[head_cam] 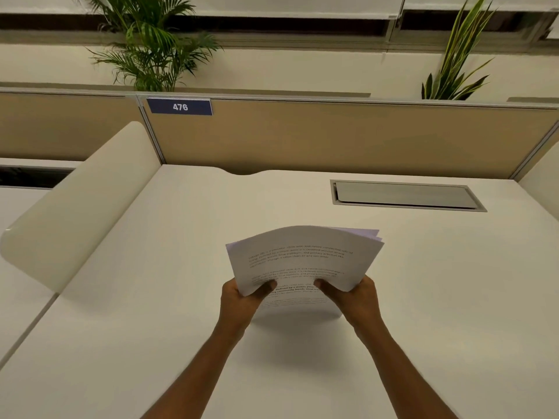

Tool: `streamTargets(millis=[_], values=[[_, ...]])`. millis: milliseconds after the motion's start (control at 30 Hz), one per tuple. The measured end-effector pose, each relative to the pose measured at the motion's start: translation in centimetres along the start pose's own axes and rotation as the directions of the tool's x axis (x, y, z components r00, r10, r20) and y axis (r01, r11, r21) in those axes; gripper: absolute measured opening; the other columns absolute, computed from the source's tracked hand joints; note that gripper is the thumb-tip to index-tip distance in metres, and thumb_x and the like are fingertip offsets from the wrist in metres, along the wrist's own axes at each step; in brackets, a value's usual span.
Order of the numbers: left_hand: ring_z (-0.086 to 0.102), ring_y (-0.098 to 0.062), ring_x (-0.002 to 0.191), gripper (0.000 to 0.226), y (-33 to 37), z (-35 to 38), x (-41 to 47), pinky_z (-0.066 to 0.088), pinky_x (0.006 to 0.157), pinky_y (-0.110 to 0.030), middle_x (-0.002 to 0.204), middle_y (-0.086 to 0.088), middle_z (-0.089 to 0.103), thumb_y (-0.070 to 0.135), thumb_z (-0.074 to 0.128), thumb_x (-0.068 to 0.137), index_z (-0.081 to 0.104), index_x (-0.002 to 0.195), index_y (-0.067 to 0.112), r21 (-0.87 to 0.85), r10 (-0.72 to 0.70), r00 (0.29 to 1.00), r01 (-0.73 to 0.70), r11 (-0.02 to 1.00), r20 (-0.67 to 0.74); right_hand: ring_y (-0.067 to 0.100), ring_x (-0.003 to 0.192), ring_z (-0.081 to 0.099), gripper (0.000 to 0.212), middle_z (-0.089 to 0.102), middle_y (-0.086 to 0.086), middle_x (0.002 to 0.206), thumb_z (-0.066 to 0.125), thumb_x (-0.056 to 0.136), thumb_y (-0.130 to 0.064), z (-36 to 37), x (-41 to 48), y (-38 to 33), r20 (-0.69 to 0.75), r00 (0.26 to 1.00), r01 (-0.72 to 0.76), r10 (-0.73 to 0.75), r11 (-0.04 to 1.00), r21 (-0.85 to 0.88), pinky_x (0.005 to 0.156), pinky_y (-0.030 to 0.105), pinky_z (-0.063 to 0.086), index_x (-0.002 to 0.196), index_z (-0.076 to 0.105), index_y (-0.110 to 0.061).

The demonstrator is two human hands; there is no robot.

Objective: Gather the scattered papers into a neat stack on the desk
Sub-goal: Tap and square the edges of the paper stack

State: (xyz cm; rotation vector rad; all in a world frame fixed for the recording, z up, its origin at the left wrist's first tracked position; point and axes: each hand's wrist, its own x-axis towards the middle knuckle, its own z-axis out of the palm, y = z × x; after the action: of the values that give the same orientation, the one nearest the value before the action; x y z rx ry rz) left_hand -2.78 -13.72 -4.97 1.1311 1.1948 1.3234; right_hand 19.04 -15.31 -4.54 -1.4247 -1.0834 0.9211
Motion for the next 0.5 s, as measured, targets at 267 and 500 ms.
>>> streamTargets(millis=[267, 500], values=[[0.072, -0.006, 0.084, 0.040, -0.1, -0.1, 0.2, 0.056, 0.065, -0.017, 0.090, 0.016, 0.077, 0.005, 0.077, 0.076, 0.075, 0.089, 0.042, 0.002, -0.007, 0.998, 0.007, 1.000, 0.064, 0.002, 0.084, 0.070, 0.043, 0.074, -0.021, 0.092, 0.089, 0.064, -0.023, 0.2, -0.7, 0.8, -0.029, 0.999, -0.021, 0.022, 0.999, 0.030, 0.060, 0.014, 0.055, 0.100, 0.066, -0.031], [0.072, -0.007, 0.084, 0.039, -0.6, -0.1, 0.6, 0.057, 0.066, -0.018, 0.088, 0.015, 0.078, 0.002, 0.077, 0.074, 0.077, 0.084, 0.040, -0.025, -0.035, 0.996, 0.037, 0.999, 0.078, -0.005, 0.094, 0.057, 0.058, 0.057, -0.033, 0.098, 0.083, 0.065, -0.039, -0.2, -0.9, -2.9, -0.176, 0.949, 0.261, -0.262, 0.965, -0.028, 0.068, 0.007, 0.050, 0.104, 0.042, -0.051]])
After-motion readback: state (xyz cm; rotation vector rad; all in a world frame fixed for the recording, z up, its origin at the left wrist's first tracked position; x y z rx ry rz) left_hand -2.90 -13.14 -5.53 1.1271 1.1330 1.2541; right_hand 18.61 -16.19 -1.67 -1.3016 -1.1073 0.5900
